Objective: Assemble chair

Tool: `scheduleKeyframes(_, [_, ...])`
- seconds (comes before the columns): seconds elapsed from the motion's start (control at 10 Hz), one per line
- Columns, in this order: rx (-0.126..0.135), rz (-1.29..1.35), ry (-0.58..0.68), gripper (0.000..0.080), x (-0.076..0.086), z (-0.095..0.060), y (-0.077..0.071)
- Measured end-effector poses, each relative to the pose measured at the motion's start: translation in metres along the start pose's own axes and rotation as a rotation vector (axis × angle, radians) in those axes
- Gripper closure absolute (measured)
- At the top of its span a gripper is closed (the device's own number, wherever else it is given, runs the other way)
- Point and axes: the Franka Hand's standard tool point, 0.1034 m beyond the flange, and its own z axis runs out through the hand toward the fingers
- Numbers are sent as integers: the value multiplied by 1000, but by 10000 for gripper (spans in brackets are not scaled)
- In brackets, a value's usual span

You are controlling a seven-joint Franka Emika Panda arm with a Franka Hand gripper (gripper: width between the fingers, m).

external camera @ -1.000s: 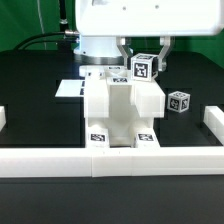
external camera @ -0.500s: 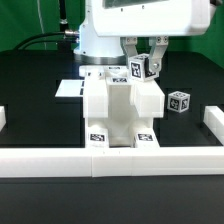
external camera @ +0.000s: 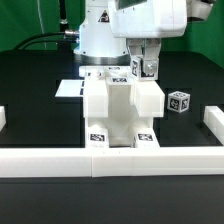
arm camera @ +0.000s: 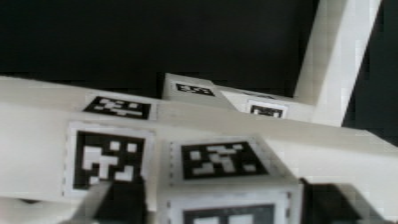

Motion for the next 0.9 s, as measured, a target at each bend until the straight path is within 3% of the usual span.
scheduleKeyframes(0.1, [-5, -66, -1, 265, -2, -1, -1])
scheduleKeyframes(0.2, [-1, -113, -2, 173, -4, -2, -4])
scheduleKeyframes(0.9, [-19, -821, 6, 151, -4, -1, -2])
